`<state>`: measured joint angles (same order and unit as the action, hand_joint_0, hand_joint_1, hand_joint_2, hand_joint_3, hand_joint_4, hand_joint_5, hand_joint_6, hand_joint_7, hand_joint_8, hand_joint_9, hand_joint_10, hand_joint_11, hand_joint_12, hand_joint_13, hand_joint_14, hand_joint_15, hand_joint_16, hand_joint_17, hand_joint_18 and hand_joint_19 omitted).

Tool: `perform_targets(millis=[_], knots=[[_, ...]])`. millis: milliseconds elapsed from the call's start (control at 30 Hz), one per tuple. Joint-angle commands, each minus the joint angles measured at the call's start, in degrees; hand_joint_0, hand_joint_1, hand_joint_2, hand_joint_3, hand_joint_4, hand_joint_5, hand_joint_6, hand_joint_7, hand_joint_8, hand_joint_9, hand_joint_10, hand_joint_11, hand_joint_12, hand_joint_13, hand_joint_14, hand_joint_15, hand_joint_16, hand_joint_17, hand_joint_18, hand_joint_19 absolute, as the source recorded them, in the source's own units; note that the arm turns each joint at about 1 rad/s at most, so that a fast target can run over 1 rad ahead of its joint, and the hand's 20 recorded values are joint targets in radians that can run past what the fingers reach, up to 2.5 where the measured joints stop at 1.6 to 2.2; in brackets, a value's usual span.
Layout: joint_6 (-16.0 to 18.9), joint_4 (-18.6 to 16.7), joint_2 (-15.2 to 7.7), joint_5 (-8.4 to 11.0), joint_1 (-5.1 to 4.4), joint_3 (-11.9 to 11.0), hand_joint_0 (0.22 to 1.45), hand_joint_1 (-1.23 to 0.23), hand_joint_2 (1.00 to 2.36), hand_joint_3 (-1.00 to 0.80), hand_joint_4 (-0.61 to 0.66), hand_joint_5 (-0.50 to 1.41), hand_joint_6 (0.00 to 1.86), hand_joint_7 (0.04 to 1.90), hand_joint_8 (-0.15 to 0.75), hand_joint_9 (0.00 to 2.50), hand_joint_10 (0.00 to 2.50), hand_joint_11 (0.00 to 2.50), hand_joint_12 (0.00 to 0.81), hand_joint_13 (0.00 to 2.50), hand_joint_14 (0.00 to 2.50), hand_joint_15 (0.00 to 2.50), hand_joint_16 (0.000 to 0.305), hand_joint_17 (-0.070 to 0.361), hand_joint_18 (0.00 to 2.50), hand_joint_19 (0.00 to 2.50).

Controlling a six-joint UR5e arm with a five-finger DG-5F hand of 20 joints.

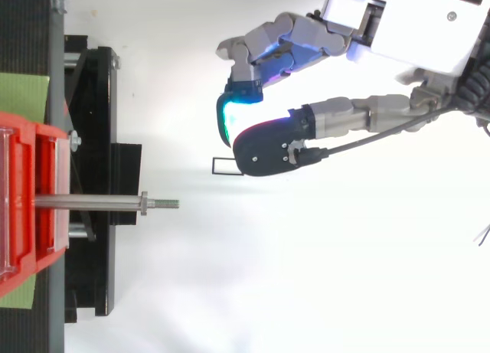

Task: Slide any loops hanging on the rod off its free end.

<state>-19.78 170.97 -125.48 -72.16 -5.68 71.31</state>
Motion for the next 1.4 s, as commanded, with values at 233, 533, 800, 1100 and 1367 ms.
perform_targets(millis=[233, 533, 800, 1100, 1367], knots=[[0.00, 0.15, -0.03, 0.00, -0.03, -0.03, 0.54, -0.66, 1.02, -0.08, 0.18, -0.14, 0.89, 1.20, 0.277, 0.67, 0.01, 0.39, 0.364, 0.31, 0.00, 0.13, 0.053, 0.119, 0.33, 0.29], [0.00, 0.15, -0.03, 0.00, -0.03, -0.03, 0.54, -0.67, 1.01, -0.05, 0.12, -0.13, 0.92, 1.07, 0.306, 0.70, 0.01, 0.40, 0.404, 0.34, 0.00, 0.13, 0.062, 0.139, 0.39, 0.28], [0.00, 0.15, -0.03, 0.00, 0.06, -0.03, 0.53, -0.52, 1.01, -0.38, 0.15, -0.14, 0.89, 1.03, 0.275, 0.68, 0.02, 0.40, 0.369, 0.29, 0.00, 0.13, 0.054, 0.121, 0.32, 0.31], [0.00, 0.15, -0.03, 0.00, -0.03, -0.03, 0.56, -0.54, 1.02, -0.29, 0.16, -0.14, 0.89, 1.08, 0.273, 0.69, 0.01, 0.40, 0.361, 0.30, 0.01, 0.13, 0.052, 0.118, 0.33, 0.30], [0.00, 0.06, -0.03, 0.00, -0.03, -0.03, 0.54, -0.67, 1.02, -0.01, 0.08, -0.12, 0.91, 1.09, 0.292, 0.71, 0.02, 0.39, 0.397, 0.34, 0.00, 0.13, 0.060, 0.136, 0.39, 0.28]])
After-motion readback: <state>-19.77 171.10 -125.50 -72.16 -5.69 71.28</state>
